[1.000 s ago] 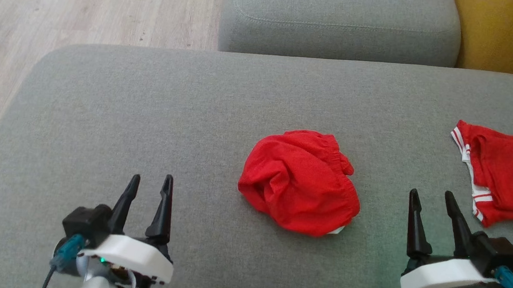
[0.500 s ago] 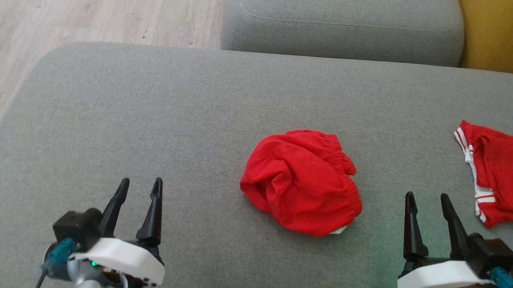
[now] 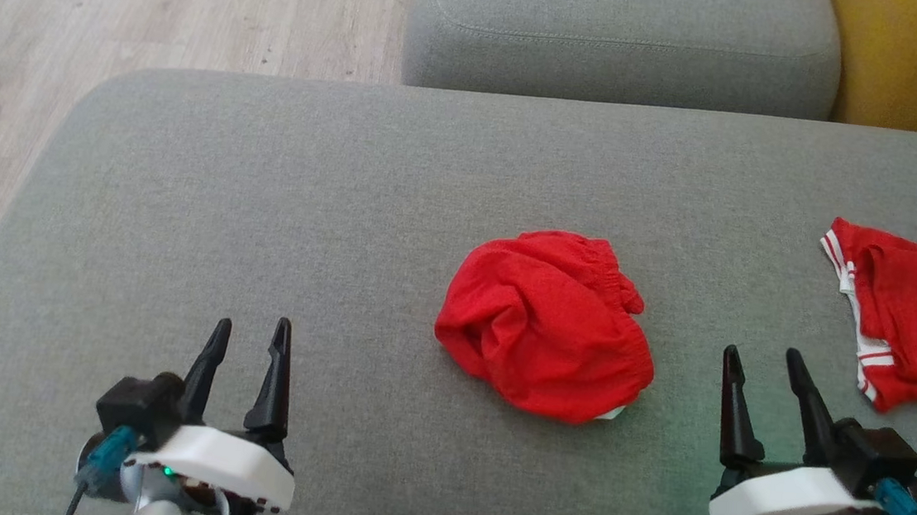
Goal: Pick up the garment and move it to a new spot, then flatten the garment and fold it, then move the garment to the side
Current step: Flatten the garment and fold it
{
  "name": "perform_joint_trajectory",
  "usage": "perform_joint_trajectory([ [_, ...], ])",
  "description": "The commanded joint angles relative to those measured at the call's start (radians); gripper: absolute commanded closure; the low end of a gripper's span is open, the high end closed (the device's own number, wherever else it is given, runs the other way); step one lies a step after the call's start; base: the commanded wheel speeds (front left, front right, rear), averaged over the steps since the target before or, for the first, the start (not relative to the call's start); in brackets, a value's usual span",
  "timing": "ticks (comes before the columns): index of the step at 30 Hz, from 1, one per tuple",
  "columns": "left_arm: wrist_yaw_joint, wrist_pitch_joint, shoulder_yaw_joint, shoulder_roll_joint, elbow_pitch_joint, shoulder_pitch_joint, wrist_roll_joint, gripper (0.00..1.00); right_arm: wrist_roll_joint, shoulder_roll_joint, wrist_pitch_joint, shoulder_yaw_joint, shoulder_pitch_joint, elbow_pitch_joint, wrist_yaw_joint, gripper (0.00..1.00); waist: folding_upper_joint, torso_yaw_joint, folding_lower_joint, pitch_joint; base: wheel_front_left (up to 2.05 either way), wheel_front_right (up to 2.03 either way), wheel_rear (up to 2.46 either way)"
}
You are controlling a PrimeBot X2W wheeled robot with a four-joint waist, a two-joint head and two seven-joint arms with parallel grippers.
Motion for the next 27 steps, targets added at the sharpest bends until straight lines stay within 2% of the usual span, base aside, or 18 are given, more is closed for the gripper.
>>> perform_joint_trajectory([
  [1, -0.007, -0.012, 0.036, -0.003, -0.026, -0.032, 0.007, 0.0, 0.004, -0.004, -0.013, 0.029, -0.043, -0.024, 0.007, 0.0, 0.0, 0.002, 0.0, 0.001, 0.0, 0.0, 0.0],
  [11, -0.007, -0.012, 0.028, -0.004, -0.023, -0.044, 0.011, 0.0, -0.006, -0.004, 0.064, 0.121, -0.062, 0.064, 0.007, 0.0, 0.0, 0.039, 0.0, 0.031, 0.0, 0.0, 0.0],
  [25, -0.004, -0.012, 0.029, -0.004, -0.024, -0.068, 0.009, 0.0, -0.05, -0.004, 0.056, 0.172, -0.184, 0.276, 0.007, 0.0, 0.0, 0.088, 0.0, 0.082, 0.0, 0.0, 0.0],
  [26, -0.004, -0.012, 0.029, -0.004, -0.024, -0.069, 0.008, 0.0, -0.047, -0.004, 0.056, 0.18, -0.189, 0.285, 0.007, 0.05, 0.0, 0.089, 0.0, 0.084, 0.0, 0.0, 0.0],
  [27, -0.003, -0.012, 0.029, -0.004, -0.024, -0.07, 0.008, 0.0, -0.043, -0.004, 0.054, 0.186, -0.193, 0.291, 0.007, 0.28, 0.0, 0.09, 0.0, 0.085, 0.0, 0.0, 0.0],
])
